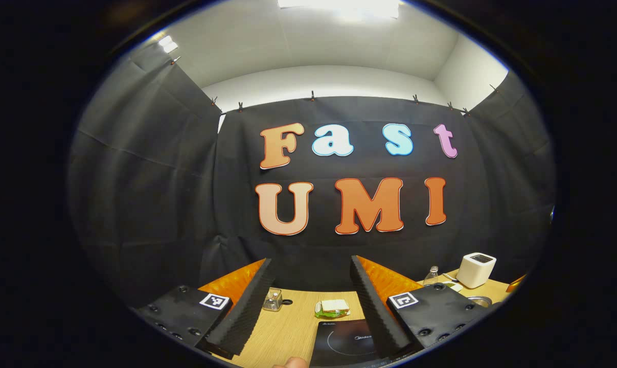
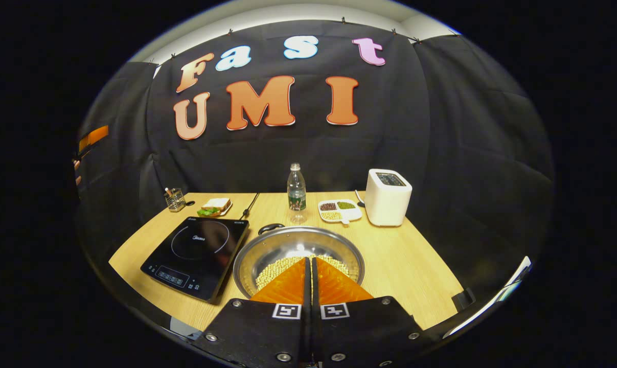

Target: First push the handle of the pot to place it horizontally, then grasp the pot with both hands and set it on the induction cooktop.

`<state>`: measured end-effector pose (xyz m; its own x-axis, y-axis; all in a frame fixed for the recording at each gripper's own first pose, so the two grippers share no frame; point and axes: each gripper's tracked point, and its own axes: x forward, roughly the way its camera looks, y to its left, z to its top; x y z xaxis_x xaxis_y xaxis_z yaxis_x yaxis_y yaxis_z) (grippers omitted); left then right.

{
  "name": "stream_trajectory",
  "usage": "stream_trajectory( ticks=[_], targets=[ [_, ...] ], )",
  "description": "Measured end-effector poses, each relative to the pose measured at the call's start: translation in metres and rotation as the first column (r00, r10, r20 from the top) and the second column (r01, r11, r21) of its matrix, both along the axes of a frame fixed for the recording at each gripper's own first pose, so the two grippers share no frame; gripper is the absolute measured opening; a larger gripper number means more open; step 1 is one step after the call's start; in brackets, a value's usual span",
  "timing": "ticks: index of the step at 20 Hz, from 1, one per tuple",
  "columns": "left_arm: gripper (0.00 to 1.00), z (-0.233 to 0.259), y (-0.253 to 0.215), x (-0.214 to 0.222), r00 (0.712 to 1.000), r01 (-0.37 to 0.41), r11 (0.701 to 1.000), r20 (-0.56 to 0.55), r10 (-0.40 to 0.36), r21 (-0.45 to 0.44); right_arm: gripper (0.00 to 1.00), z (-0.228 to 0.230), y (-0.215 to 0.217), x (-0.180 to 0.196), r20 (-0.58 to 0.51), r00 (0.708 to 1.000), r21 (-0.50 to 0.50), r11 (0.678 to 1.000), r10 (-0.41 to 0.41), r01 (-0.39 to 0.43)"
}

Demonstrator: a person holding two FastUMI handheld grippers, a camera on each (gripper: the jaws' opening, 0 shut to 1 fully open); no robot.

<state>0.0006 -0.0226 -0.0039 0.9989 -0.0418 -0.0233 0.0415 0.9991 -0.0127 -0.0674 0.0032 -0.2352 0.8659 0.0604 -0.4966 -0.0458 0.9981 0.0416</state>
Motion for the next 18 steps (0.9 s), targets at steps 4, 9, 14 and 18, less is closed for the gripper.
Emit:
stream_trajectory(
  ticks=[4, 9, 14, 18],
  targets=[
    [0.99, -0.006, -0.004, -0.001, 1.000, 0.008, 1.000, -0.012, -0.008, -0.005, 0.00, -0.031, 0.003, -0.013, -0.081, 0.997, 0.006, 1.000, 0.011, -0.010],
    [0.99, -0.009, -0.005, -0.001, 1.000, 0.007, 1.000, -0.019, -0.007, 0.000, 0.00, -0.068, 0.003, -0.030, -0.181, 0.983, 0.010, 1.000, 0.015, -0.013],
    [0.99, -0.014, -0.003, 0.001, 1.000, -0.001, 1.000, -0.030, 0.001, -0.001, 0.00, -0.101, 0.004, -0.043, -0.270, 0.963, 0.021, 1.000, 0.018, -0.013],
    [0.99, -0.020, -0.001, 0.002, 0.999, -0.006, 1.000, -0.044, 0.006, 0.005, 0.00, -0.123, 0.006, -0.053, -0.327, 0.945, 0.029, 1.000, 0.021, -0.012]
  ],
)
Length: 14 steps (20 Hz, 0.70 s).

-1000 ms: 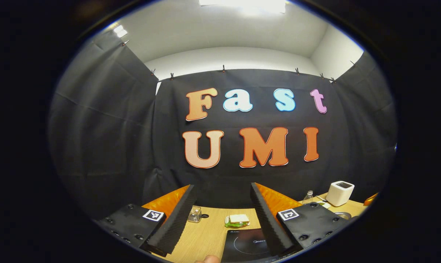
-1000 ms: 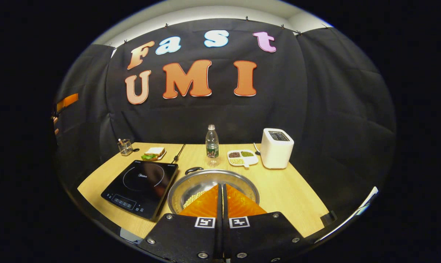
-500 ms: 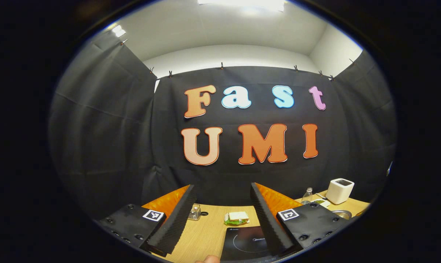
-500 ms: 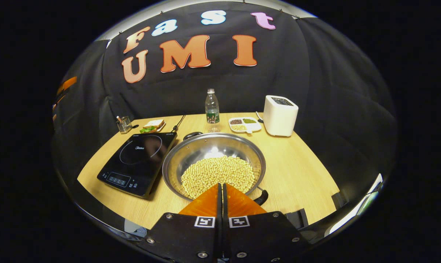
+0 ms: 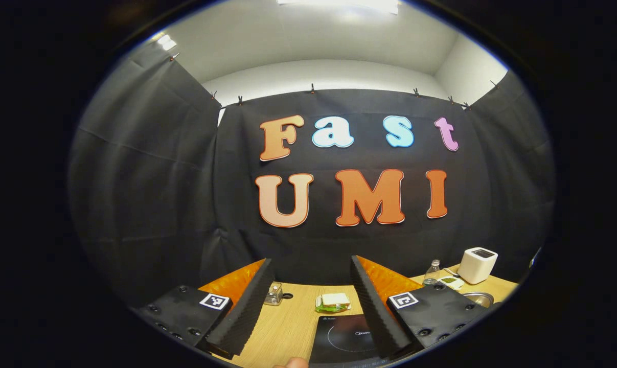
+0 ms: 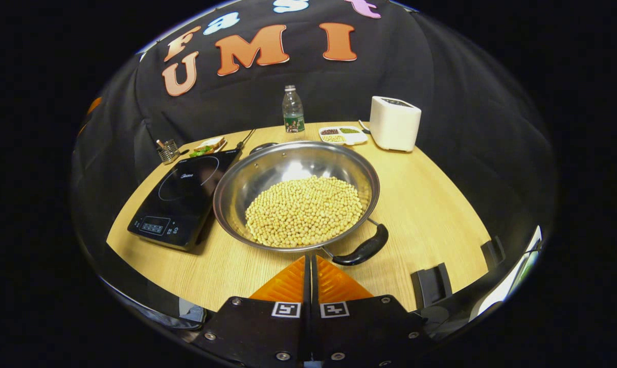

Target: First push the handle of the pot to place it horizontally, then grasp the pot with both hands and set it on the induction cooktop.

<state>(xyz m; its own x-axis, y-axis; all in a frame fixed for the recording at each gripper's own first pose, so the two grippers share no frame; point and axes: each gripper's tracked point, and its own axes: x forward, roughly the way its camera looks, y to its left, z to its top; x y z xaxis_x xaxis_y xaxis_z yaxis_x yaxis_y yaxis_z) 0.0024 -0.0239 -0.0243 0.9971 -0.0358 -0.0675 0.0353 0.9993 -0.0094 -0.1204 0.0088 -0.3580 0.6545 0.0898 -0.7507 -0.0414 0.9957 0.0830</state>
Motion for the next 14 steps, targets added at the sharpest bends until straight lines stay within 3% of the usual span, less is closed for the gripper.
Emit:
stream_trajectory(
  ticks=[12, 14],
  targets=[
    [0.99, 0.000, 0.002, 0.003, 1.000, -0.011, 1.000, -0.003, 0.011, 0.008, 0.00, -0.024, -0.030, 0.002, -0.064, 0.993, 0.017, 0.995, -0.097, 0.099],
    [0.99, 0.000, 0.002, 0.003, 1.000, -0.013, 1.000, -0.005, 0.013, 0.012, 0.00, -0.023, -0.029, 0.002, -0.085, 0.987, 0.081, 0.986, -0.137, 0.144]
  ],
)
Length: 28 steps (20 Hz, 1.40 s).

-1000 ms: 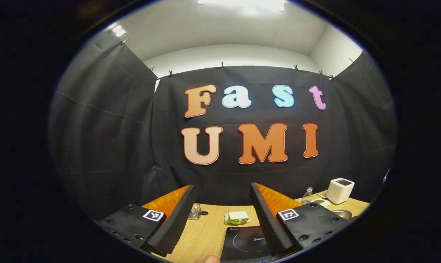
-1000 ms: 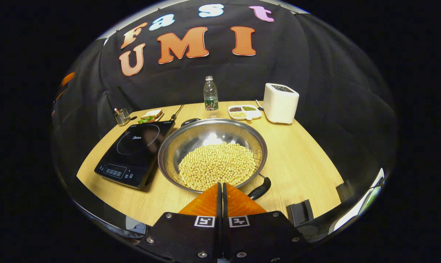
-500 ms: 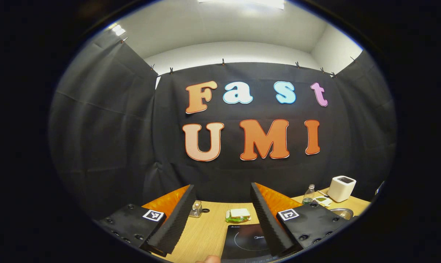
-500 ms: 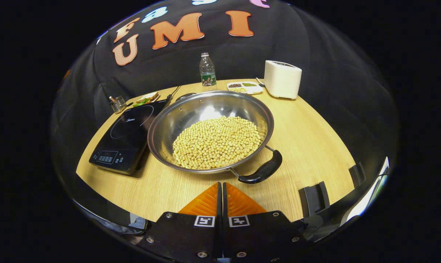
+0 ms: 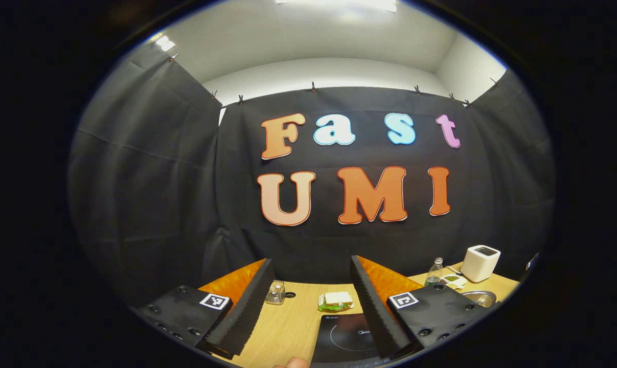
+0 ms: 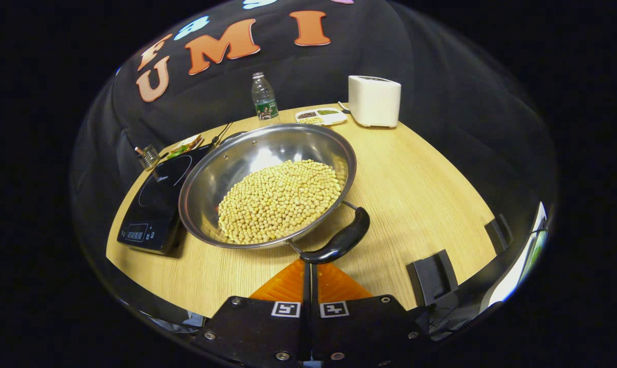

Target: First push the handle of the pot to place it horizontally, then grasp the pot with both hands and set it on the induction cooktop.

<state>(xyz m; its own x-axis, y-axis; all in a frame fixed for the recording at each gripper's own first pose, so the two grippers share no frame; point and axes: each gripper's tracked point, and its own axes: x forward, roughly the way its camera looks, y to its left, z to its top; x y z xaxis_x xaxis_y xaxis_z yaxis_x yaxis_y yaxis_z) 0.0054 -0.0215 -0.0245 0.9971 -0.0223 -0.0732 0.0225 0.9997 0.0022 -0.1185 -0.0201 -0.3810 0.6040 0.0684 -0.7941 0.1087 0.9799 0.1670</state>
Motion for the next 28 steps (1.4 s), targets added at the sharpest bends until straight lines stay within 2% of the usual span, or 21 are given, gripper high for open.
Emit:
stream_trajectory(
  ticks=[2, 11, 16, 28],
  targets=[
    [0.99, 0.000, -0.001, 0.001, 1.000, -0.002, 1.000, 0.001, 0.002, 0.001, 0.00, -0.002, -0.001, 0.000, -0.008, 1.000, 0.038, 0.999, -0.027, 0.027],
    [0.99, 0.000, -0.002, 0.005, 1.000, -0.004, 1.000, -0.001, 0.004, 0.006, 0.00, -0.002, -0.023, 0.019, -0.003, 0.994, 0.045, 0.993, -0.105, 0.105],
    [0.96, 0.000, -0.005, 0.006, 1.000, -0.001, 1.000, -0.004, 0.002, 0.011, 0.00, -0.003, -0.036, 0.027, -0.002, 0.992, 0.029, 0.991, -0.129, 0.129],
    [0.99, -0.002, -0.009, 0.013, 1.000, -0.003, 1.000, -0.006, 0.003, 0.012, 0.00, -0.005, -0.061, 0.051, 0.002, 0.987, 0.005, 0.987, -0.163, 0.163]
  ],
)
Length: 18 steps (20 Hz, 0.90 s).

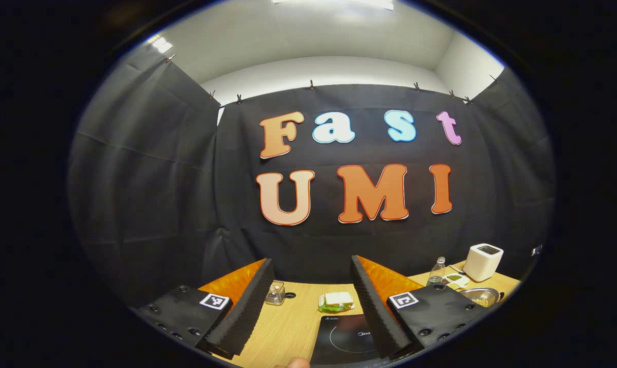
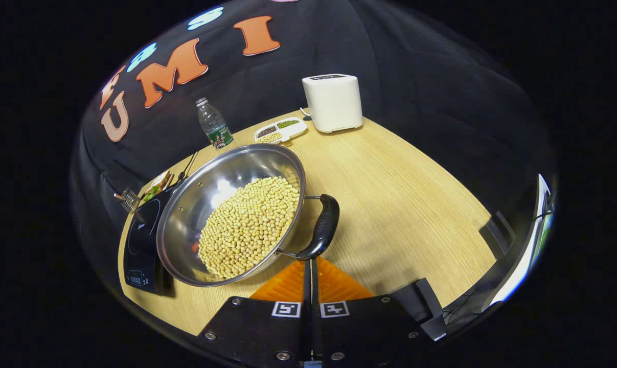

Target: First push the handle of the pot to place it horizontally, then grasp the pot with both hands and set it on the induction cooktop.

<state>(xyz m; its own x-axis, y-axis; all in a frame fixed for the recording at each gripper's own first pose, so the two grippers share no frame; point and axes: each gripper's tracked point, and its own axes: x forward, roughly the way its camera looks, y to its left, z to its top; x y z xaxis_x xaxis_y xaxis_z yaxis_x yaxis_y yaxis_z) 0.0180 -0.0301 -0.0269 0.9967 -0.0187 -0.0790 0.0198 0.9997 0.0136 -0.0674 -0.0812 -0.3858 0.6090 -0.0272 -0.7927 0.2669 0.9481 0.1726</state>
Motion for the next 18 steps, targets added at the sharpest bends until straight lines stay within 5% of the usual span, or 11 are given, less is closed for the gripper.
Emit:
stream_trajectory(
  ticks=[18],
  targets=[
    [0.99, -0.009, -0.002, 0.011, 1.000, -0.004, 1.000, -0.016, 0.004, 0.000, 0.00, -0.006, -0.027, 0.041, 0.009, 0.999, -0.052, 0.998, -0.032, 0.032]
  ],
)
